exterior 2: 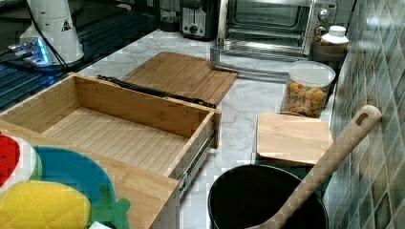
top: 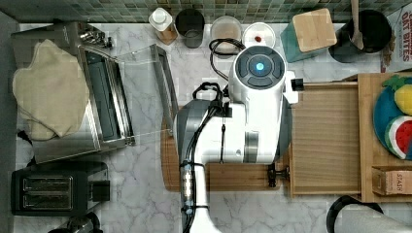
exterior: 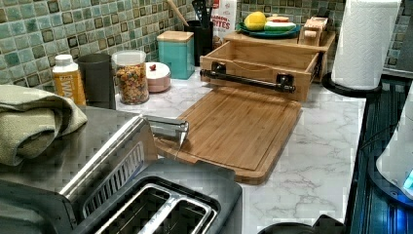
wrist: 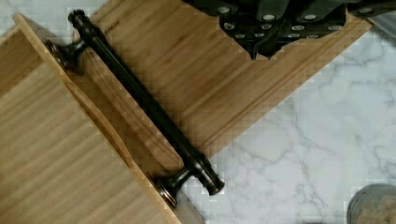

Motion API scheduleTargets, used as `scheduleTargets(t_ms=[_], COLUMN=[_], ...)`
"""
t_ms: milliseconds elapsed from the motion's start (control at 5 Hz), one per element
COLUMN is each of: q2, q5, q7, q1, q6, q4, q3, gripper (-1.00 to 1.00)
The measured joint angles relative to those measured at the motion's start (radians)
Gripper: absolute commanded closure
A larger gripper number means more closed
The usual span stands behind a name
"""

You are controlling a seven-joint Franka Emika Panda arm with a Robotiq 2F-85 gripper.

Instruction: Close the drawer.

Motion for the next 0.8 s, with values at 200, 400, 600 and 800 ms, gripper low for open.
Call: scheduleTargets(t_ms=[200,400,600,800], q2=[-0.007,-0.015,-0.018,-0.021], q5=[-0.002,-0.002,-0.002,-0.002], q7=[-0.135,-0.367,-0.465,-0.467], q1=[0.0,0.001,0.039,0.051], q6=[0.083,0.153,0.188,0.217], q4=[-0.049,-0.103,-0.151,-0.2], q3=[0.0,0.0,-0.038,-0.049], gripper=[1.0,1.0,1.0,1.0])
